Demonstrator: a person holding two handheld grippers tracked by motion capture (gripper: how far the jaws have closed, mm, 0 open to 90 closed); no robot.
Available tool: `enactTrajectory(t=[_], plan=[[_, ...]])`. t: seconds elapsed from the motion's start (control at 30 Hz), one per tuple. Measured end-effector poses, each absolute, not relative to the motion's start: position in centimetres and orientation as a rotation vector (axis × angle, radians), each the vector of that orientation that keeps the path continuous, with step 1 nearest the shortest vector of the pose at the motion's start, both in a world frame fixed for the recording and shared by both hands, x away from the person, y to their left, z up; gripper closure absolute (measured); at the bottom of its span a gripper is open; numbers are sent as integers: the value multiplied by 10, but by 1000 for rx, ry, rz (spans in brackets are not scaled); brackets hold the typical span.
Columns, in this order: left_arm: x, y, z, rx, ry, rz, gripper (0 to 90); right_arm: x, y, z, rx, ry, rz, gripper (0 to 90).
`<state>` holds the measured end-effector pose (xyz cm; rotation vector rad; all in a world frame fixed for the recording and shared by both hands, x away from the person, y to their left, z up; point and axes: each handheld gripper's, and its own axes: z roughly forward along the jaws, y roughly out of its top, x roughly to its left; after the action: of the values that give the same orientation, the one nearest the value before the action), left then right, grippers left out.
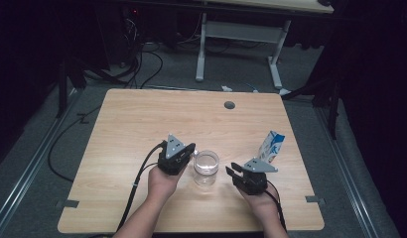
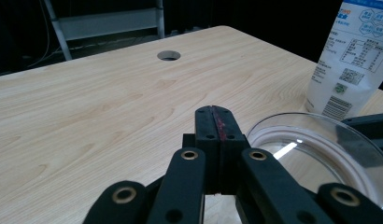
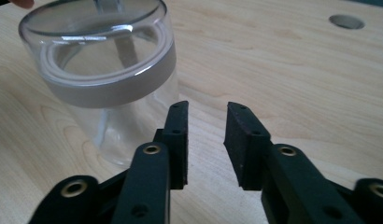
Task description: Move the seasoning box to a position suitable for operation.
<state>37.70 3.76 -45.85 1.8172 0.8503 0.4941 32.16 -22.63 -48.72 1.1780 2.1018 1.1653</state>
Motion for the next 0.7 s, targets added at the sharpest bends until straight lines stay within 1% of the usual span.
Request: enactTrajectory(t=[0.13,0.53,0.7], plan=[[377,36,-459,1821,849,496,900,320,-225,-484,1157,2110,1174,785],[377,34,-461,1835,847,504,900,317,-222,-481,1137,2110,1192,819],[377,34,-462,1827,848,504,900,315,-221,-478,1120,2107,1197,875]])
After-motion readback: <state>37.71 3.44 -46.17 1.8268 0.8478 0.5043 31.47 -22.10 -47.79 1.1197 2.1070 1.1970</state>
